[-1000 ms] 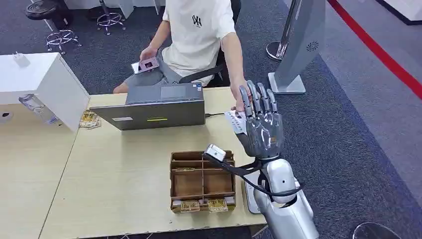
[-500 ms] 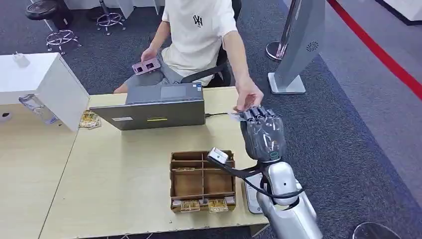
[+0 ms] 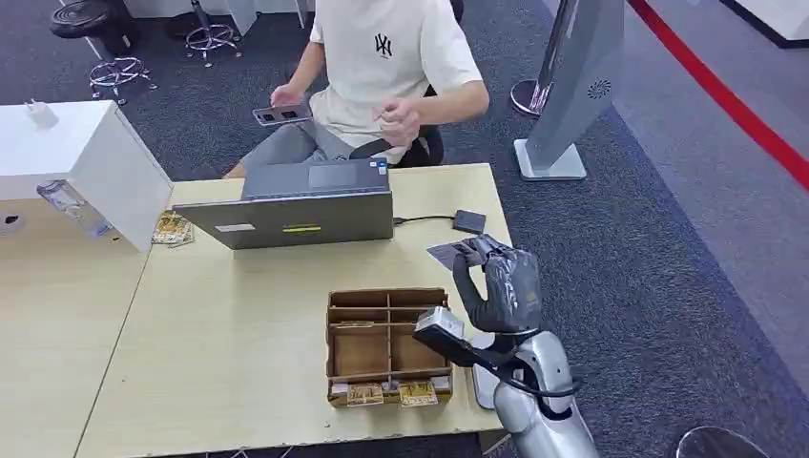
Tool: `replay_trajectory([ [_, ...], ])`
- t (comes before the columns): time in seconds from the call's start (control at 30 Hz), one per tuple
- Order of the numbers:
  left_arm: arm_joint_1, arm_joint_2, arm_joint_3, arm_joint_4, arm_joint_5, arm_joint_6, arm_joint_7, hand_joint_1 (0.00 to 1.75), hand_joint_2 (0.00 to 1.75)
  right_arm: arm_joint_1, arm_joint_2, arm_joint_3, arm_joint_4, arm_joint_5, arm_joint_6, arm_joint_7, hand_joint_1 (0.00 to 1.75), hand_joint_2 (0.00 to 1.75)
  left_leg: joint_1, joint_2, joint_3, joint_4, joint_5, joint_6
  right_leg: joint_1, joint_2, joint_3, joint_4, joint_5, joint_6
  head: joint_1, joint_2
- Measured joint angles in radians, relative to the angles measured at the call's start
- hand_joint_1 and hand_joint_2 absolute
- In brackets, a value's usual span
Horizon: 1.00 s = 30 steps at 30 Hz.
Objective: Pass the card to the sensor for recognition and then transmit it.
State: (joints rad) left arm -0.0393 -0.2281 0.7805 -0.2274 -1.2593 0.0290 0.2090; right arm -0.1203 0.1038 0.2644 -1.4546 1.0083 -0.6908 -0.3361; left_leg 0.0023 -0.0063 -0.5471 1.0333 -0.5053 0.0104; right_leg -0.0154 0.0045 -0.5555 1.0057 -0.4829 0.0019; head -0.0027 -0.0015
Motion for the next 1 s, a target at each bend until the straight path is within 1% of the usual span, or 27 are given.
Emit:
replay_trajectory([
  [0.13,0.0,0.0,0.0,0.0,0.0,0.003,0.0,0.0,0.0,0.008,0.002,0.002,0.013,-0.014,0.0,-0.002,1.75,1.75,0.0,0.0,0.0,0.0,0.0,0.0,0.0,0.0,0.0,0.0,0.0,0.0,0.0,0.0],
  [0.17,0.001,0.0,0.0,0.0,0.0,0.003,-0.001,0.0,0.0,0.009,0.001,0.004,0.015,-0.06,0.016,-0.006,1.75,1.75,0.0,0.0,0.0,0.0,0.0,0.0,0.0,0.0,0.0,0.0,0.0,0.0,0.0,0.0],
  [0.23,0.001,0.0,0.001,0.0,0.007,0.008,-0.01,0.0,0.0,0.019,0.001,0.018,0.004,-0.269,0.13,-0.037,1.75,1.75,0.0,0.0,0.0,0.0,0.0,0.0,0.0,0.0,0.0,0.0,0.0,0.0,0.0,0.0],
  [0.3,0.001,-0.003,0.003,0.0,0.014,0.015,-0.014,0.0,0.0,0.048,0.001,0.036,-0.028,-0.529,0.268,-0.065,1.75,1.75,0.0,-0.001,0.0,0.0,0.0,0.0,0.0,-0.001,0.0,0.0,0.0,0.0,0.0,0.0],
  [0.33,0.001,-0.005,0.006,0.0,0.017,0.017,-0.015,0.0,0.0,0.065,0.001,0.044,-0.045,-0.627,0.328,-0.076,1.75,1.75,0.0,-0.001,0.0,0.0,0.0,0.0,0.0,-0.001,0.0,0.0,0.0,0.0,0.0,0.0],
  [0.37,0.001,-0.006,0.011,0.0,0.019,0.019,-0.016,0.0,0.0,0.083,0.001,0.049,-0.065,-0.723,0.391,-0.085,1.75,1.75,0.0,-0.001,0.0,0.0,0.0,0.0,0.0,-0.001,0.0,0.0,0.0,0.0,0.0,0.0],
  [0.43,0.001,-0.01,0.02,0.0,0.021,0.025,-0.016,0.0,0.0,0.118,0.001,0.058,-0.094,-0.833,0.466,-0.094,1.75,1.75,0.0,-0.001,0.0,0.0,0.0,0.0,0.0,0.0,-0.001,0.0,0.0,0.0,0.0,0.0],
  [0.5,0.001,-0.011,0.027,0.0,0.029,0.027,-0.018,0.0,0.0,0.15,0.0,0.058,-0.115,-0.893,0.506,-0.102,1.75,1.75,0.0,-0.001,-0.001,0.0,0.0,0.0,0.0,0.0,-0.001,0.0,0.0,0.0,0.0,0.0],
  [0.6,0.001,-0.013,0.04,0.0,0.039,0.031,-0.021,0.0,0.0,0.193,-0.011,0.043,-0.145,-0.956,0.531,-0.108,1.75,1.75,0.0,-0.001,-0.001,0.0,0.0,0.0,0.0,0.0,-0.001,0.0,0.0,0.0,0.0,0.0],
  [0.7,0.002,-0.014,0.053,0.0,0.048,0.033,-0.026,0.0,0.0,0.232,-0.028,-0.007,-0.169,-1.029,0.568,-0.113,1.75,1.75,0.0,-0.001,-0.001,0.0,0.0,0.0,0.0,-0.001,-0.001,-0.001,0.0,0.0,0.0,0.0],
  [0.77,0.002,-0.015,0.062,0.0,0.054,0.035,-0.033,0.0,0.0,0.253,-0.037,-0.054,-0.179,-1.062,0.597,-0.114,1.75,1.75,0.0,-0.001,-0.001,0.0,0.0,0.0,0.0,0.0,-0.001,-0.001,0.0,0.001,0.0,0.0],
  [0.83,0.002,-0.016,0.071,0.0,0.055,0.036,-0.039,0.0,0.0,0.272,-0.048,-0.101,-0.184,-1.064,0.616,-0.114,1.75,1.75,-0.001,-0.001,-0.001,0.0,0.0,0.0,-0.001,0.0,-0.001,-0.001,0.001,0.001,0.0,0.0],
  [0.97,0.003,-0.016,0.079,0.0,0.057,0.037,-0.043,0.0,0.0,0.306,-0.063,-0.187,-0.189,-1.012,0.639,-0.11,1.75,1.75,-0.001,-0.001,-0.001,0.0,0.0,0.0,0.0,0.0,-0.001,-0.001,0.001,0.001,0.0,0.0],
  [1.0,0.003,-0.016,0.083,0.0,0.057,0.037,-0.044,0.0,0.0,0.311,-0.068,-0.208,-0.191,-0.988,0.634,-0.106,1.75,1.75,-0.001,0.0,-0.001,0.0,0.0,0.0,0.0,0.0,-0.001,-0.001,0.0,0.001,0.0,0.0],
])
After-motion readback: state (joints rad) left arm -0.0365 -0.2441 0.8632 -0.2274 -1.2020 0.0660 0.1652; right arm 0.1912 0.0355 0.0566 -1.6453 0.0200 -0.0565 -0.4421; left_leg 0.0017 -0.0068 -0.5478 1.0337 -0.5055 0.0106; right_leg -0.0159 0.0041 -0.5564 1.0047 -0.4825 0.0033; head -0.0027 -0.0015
